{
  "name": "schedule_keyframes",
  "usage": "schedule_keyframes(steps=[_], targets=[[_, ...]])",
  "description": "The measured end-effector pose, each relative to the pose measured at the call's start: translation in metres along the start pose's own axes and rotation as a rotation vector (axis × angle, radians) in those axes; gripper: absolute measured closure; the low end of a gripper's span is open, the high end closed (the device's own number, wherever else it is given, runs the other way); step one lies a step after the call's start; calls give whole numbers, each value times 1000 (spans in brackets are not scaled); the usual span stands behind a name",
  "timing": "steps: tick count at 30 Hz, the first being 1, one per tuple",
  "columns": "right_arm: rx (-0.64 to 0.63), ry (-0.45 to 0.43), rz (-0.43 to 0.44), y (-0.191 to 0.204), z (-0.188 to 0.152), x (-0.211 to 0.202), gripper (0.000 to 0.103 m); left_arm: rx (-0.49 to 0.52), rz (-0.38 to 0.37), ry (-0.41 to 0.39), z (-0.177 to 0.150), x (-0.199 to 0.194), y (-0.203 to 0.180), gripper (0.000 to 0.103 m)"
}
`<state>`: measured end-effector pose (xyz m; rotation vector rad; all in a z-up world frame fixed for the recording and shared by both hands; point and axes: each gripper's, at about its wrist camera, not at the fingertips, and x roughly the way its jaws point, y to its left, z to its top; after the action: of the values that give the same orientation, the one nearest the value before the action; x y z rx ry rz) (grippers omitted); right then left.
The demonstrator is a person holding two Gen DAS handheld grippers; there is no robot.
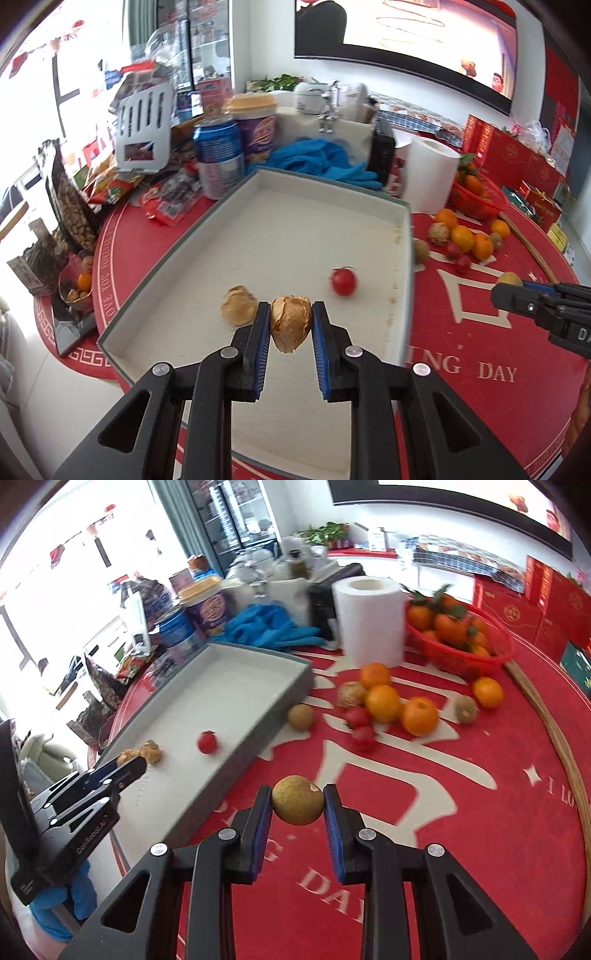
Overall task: Organize fruits
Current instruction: 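Carry the physalis and the kiwi over the white tray with both grippers, then set the physalis beside the first one with the left gripper while the right releases the kiwi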
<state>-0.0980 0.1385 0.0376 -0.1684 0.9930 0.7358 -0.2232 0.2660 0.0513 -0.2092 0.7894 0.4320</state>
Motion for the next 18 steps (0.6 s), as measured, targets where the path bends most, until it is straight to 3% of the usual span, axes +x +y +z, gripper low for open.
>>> schedule_keyframes(steps=[9,18], targets=[[-74,28,39,44,21,25,74,-50,33,55,-3,27,27,79],[-117,85,52,68,30,64,74,-59,43,92,-11,45,27,79]])
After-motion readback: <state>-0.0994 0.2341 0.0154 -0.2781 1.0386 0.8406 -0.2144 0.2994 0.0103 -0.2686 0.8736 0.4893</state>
